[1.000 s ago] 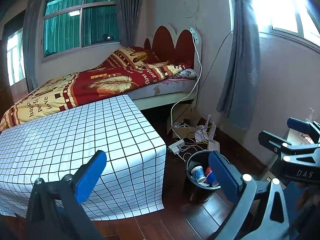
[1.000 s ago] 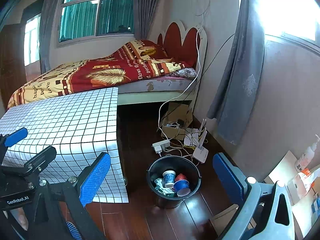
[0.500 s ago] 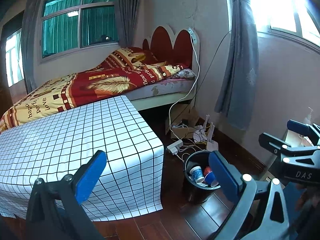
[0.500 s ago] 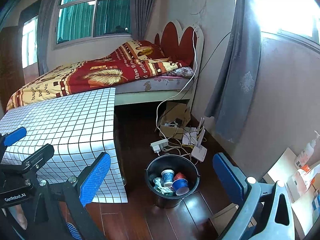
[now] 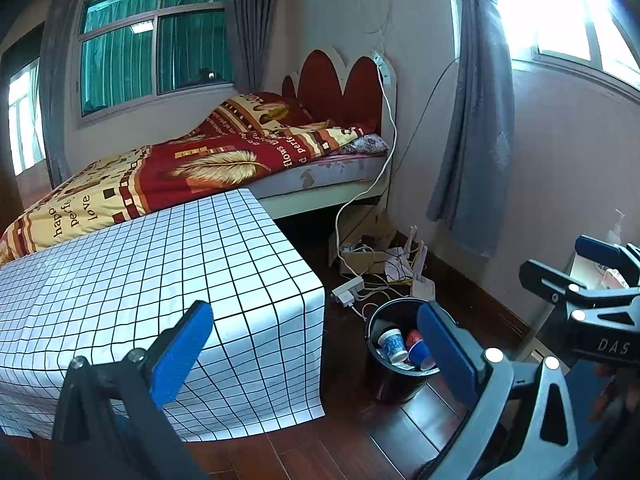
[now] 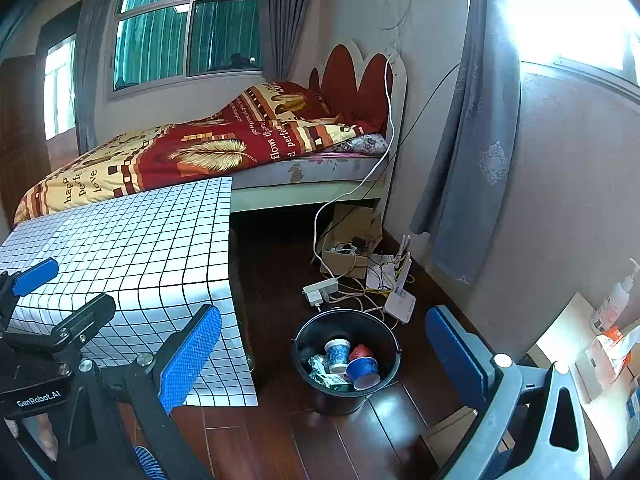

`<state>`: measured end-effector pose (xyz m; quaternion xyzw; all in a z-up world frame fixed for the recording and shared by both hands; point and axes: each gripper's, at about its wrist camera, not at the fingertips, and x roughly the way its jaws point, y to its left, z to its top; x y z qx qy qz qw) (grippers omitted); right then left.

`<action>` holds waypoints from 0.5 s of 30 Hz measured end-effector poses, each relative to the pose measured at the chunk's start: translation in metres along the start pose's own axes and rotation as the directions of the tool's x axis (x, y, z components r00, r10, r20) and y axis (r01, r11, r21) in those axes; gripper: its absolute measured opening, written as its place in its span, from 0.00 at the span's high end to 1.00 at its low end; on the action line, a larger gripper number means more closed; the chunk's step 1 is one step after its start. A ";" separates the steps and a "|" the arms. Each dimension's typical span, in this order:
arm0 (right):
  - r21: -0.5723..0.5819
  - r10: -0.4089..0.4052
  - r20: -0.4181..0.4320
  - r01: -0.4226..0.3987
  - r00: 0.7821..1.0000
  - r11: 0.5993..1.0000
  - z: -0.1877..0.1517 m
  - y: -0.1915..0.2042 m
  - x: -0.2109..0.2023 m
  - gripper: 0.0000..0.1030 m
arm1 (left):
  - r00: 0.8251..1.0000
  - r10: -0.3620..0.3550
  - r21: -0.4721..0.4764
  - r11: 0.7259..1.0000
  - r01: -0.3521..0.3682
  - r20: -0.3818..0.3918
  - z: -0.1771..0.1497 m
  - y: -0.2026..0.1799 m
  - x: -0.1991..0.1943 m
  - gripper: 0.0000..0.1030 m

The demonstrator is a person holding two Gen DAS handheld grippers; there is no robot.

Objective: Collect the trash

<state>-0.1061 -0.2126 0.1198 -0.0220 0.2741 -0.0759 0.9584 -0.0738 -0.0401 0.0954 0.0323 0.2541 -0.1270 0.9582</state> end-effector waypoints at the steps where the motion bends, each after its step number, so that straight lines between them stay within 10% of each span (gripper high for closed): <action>1: 0.001 0.001 -0.001 -0.001 1.000 1.000 0.000 0.000 0.000 0.00 | 1.000 0.002 0.000 1.000 -0.002 0.001 0.000 -0.001 0.000 0.01; 15: 0.001 0.001 -0.009 -0.001 1.000 1.000 0.000 -0.002 0.000 0.00 | 1.000 -0.003 0.001 1.000 0.003 0.001 0.000 -0.001 -0.001 0.00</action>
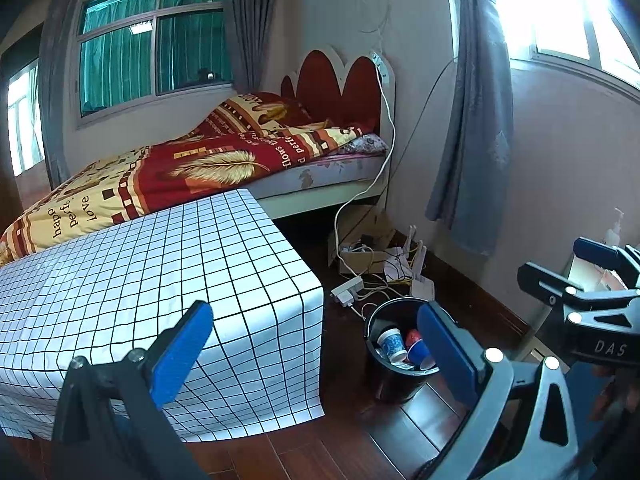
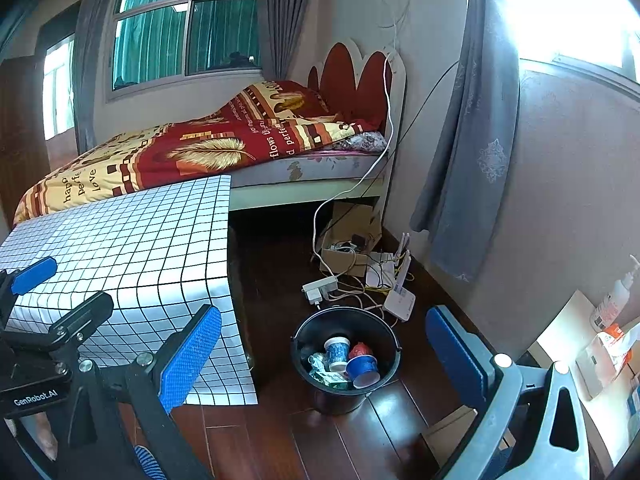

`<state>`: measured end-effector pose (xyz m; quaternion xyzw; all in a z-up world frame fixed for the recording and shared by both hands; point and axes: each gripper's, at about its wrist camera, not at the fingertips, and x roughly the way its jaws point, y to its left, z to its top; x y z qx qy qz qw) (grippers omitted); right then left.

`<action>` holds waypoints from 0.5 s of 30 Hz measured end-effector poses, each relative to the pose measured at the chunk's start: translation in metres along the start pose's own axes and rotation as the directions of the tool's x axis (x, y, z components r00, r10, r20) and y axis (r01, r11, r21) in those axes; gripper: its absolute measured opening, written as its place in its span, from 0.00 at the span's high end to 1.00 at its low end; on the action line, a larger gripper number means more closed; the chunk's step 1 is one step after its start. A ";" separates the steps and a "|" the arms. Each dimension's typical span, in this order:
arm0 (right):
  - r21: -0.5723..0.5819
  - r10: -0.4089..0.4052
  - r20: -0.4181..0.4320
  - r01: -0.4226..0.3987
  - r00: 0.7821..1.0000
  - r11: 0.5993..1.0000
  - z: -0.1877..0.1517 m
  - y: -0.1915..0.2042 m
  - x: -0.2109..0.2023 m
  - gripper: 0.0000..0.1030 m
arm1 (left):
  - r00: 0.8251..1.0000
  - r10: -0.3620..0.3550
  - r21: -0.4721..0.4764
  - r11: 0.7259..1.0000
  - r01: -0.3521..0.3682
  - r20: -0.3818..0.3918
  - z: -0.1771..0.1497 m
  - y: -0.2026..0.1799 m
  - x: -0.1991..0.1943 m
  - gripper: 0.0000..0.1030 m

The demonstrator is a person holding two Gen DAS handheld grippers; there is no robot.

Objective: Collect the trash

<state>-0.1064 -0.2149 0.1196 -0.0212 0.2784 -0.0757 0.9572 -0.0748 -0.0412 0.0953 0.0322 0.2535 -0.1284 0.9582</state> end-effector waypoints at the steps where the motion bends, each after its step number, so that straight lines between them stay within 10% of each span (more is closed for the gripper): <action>1: 0.000 0.000 0.000 0.000 1.000 1.000 0.000 0.000 0.000 0.00 | 1.000 0.002 -0.001 1.000 -0.002 -0.001 0.000 0.000 0.001 0.01; 15: 0.001 0.001 -0.006 -0.001 1.000 1.000 -0.001 -0.003 0.002 0.00 | 1.000 0.007 -0.004 1.000 -0.007 -0.004 -0.001 0.005 0.002 0.01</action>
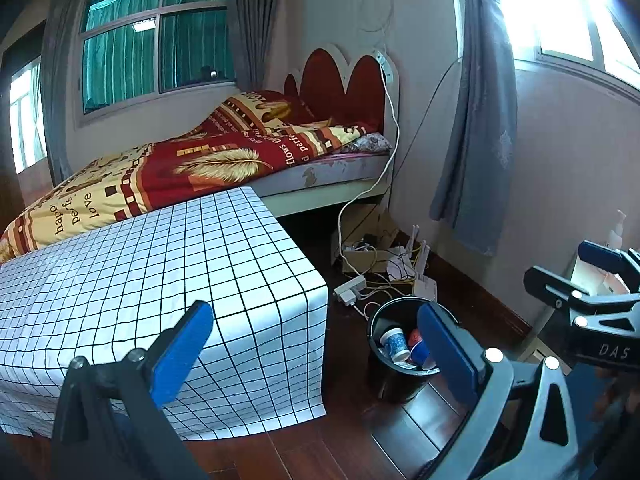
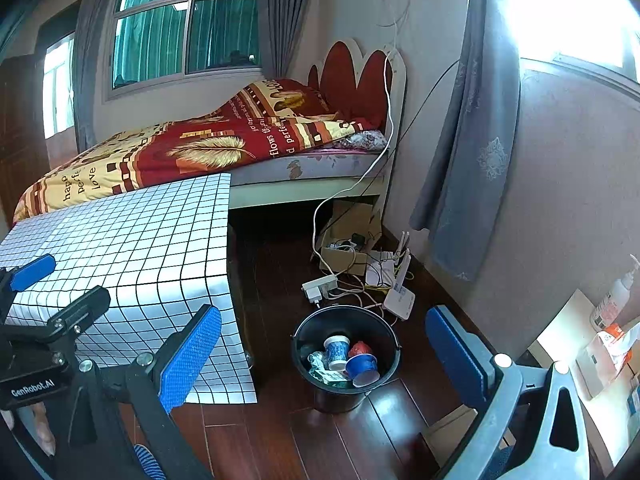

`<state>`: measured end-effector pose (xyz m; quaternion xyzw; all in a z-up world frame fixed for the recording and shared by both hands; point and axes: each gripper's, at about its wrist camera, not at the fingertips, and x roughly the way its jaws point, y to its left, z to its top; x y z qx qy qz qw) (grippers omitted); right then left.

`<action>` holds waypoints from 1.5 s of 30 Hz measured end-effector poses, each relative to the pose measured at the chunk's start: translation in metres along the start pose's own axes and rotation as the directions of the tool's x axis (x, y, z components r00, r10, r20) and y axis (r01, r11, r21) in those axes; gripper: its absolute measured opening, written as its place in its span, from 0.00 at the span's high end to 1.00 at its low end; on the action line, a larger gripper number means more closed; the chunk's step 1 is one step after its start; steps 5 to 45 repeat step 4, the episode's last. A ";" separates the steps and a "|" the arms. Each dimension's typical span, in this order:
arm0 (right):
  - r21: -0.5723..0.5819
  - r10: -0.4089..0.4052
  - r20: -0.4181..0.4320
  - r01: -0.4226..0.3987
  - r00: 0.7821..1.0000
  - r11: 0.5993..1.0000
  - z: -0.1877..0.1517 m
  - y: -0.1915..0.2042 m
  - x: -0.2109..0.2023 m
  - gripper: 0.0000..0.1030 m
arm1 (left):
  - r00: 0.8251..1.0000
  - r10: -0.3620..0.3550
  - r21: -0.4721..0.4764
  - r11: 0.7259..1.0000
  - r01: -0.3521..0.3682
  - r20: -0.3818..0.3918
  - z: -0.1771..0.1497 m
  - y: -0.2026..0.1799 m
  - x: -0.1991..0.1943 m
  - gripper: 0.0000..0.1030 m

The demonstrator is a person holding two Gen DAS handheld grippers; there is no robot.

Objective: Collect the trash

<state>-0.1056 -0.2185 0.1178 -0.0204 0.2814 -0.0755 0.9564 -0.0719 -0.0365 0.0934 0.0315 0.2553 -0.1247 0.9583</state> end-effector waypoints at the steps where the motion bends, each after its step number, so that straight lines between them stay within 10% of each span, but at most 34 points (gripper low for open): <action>1: 0.001 0.001 0.000 -0.001 1.000 1.000 0.000 -0.001 0.000 0.00 | 1.000 0.000 -0.001 1.000 0.000 0.003 0.000 0.000 0.001 0.01; 45: -0.002 0.001 -0.003 -0.001 1.000 1.000 -0.001 0.000 0.001 0.00 | 1.000 0.000 -0.007 1.000 0.000 -0.001 0.000 0.001 0.002 0.01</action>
